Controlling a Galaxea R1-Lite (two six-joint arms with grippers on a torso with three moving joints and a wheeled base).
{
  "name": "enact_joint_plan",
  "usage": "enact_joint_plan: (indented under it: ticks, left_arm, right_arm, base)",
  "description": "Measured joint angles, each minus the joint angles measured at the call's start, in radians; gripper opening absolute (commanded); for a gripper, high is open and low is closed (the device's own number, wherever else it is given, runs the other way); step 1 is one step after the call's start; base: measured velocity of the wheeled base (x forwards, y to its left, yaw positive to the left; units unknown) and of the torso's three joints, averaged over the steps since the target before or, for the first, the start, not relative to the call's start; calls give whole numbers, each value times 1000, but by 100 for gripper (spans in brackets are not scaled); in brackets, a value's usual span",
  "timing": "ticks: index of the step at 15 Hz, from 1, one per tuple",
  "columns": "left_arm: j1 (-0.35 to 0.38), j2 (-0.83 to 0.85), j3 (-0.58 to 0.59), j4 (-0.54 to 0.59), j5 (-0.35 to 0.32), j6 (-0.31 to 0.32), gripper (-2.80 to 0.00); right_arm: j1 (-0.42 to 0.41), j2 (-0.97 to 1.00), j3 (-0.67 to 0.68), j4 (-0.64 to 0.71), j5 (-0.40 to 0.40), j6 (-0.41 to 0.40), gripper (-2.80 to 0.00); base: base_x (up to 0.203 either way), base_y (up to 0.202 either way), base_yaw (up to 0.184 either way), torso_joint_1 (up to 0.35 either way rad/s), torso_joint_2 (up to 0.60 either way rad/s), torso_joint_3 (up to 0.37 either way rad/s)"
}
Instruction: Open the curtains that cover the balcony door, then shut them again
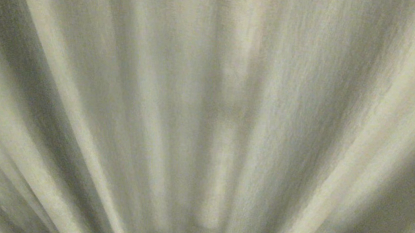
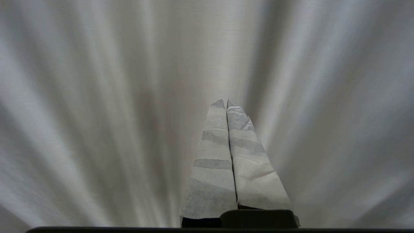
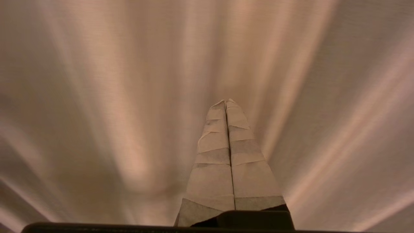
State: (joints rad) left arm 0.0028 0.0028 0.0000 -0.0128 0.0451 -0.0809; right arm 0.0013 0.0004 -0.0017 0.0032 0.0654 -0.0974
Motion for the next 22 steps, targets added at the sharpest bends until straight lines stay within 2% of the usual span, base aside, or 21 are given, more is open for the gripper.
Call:
enact_joint_plan:
  ticks: [22]
  left_arm:
    - [0, 0, 0, 0, 0, 0, -280]
  right_arm:
    - [0, 0, 0, 0, 0, 0, -280]
  base:
    - [0, -192, 3, 2, 2, 3]
